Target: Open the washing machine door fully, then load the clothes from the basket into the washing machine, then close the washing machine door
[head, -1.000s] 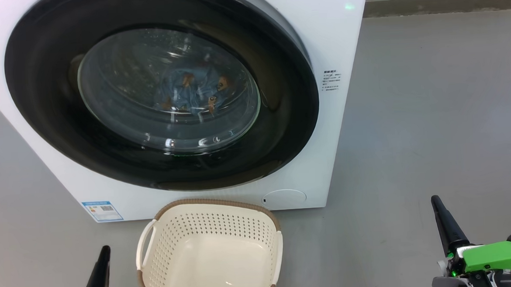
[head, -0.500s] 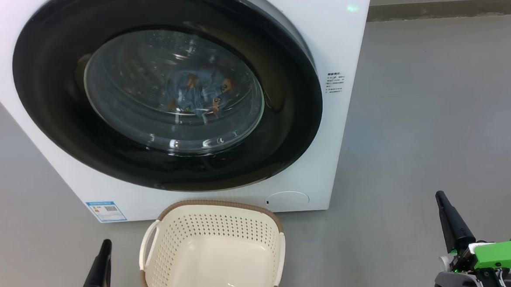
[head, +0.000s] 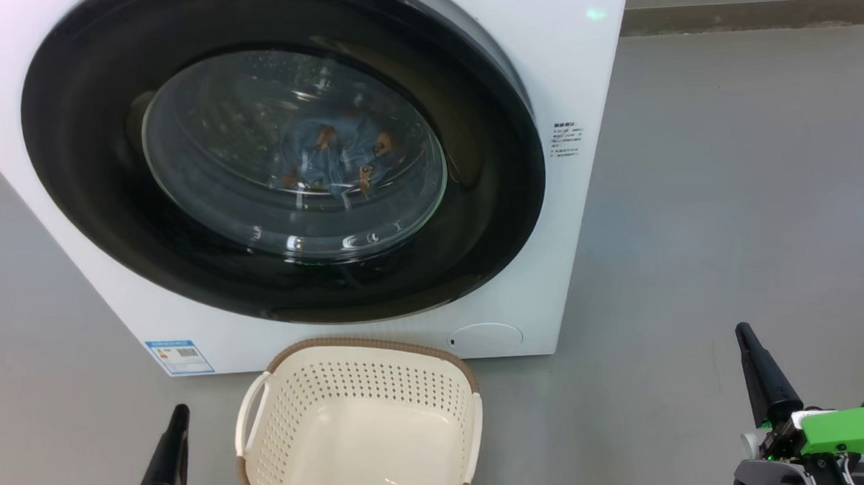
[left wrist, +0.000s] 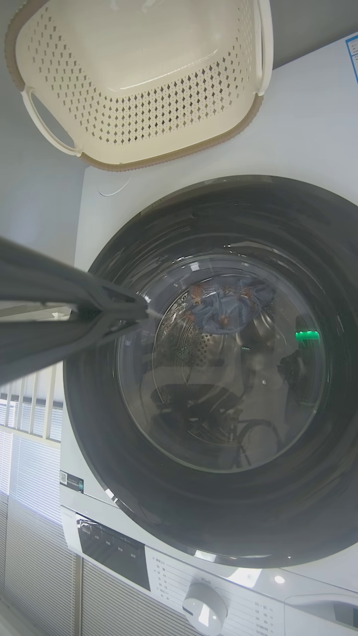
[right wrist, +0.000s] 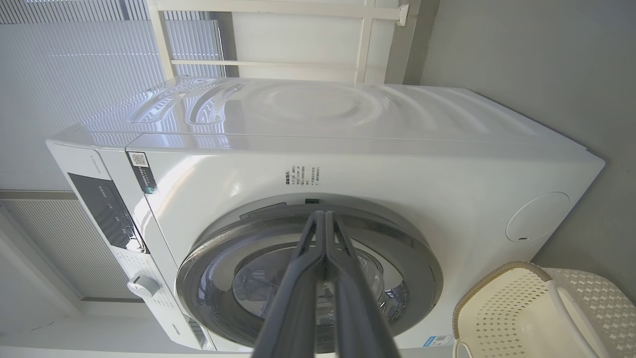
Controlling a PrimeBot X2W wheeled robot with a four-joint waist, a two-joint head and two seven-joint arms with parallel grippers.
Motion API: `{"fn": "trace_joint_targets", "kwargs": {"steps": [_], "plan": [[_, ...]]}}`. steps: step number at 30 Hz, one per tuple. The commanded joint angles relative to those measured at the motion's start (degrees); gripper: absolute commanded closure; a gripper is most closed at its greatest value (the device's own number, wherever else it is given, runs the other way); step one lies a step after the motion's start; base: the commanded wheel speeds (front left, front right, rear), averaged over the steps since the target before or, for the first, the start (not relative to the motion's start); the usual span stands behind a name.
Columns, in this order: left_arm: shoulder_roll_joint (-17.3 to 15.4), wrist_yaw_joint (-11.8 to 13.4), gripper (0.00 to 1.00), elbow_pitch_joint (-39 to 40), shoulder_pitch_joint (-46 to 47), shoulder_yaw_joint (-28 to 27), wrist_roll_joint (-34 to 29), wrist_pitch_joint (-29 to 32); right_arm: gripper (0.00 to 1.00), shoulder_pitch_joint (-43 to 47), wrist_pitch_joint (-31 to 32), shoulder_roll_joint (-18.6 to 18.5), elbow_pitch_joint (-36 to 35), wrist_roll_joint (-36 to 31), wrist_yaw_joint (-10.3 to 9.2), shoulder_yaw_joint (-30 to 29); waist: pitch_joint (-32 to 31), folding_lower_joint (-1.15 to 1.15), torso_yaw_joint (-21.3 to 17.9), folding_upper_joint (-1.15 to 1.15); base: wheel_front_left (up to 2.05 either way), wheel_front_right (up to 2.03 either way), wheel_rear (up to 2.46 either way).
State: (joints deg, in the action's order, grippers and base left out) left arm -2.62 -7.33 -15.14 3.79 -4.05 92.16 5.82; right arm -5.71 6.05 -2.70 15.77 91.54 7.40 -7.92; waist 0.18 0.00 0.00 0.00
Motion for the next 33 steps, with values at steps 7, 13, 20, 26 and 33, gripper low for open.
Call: {"fn": "trace_joint_targets", "kwargs": {"steps": [7,13,20,26,33], "plan": [[-0.62,-0.15,1.0,1.1,2.36,-2.01,0.39,0.3,1.0,-0.48,0.48,-0.19,-1.75,0.58,0.09,1.34,0.0,0.0,0.0,0.0,0.0,0.0,0.0],[-0.59,-0.15,1.0,1.1,2.37,-2.05,0.35,0.33,1.0,-0.48,0.48,-0.19,-1.75,0.57,0.09,1.34,0.0,0.0,0.0,0.0,0.0,0.0,0.0],[-0.56,-0.15,1.0,1.1,2.37,-2.1,0.31,0.37,1.0,-0.48,0.48,-0.19,-1.75,0.57,0.09,1.34,0.0,0.0,0.0,0.0,0.0,0.0,0.0],[-0.53,-0.15,1.0,1.1,2.37,-2.14,0.28,0.4,1.0,-0.48,0.48,-0.19,-1.75,0.57,0.09,1.34,0.0,0.0,0.0,0.0,0.0,0.0,0.0],[-0.5,-0.15,1.0,1.1,2.38,-2.18,0.25,0.43,1.0,-0.48,0.49,-0.19,-1.75,0.57,0.09,1.34,0.0,0.0,0.0,0.0,0.0,0.0,0.0]]}}
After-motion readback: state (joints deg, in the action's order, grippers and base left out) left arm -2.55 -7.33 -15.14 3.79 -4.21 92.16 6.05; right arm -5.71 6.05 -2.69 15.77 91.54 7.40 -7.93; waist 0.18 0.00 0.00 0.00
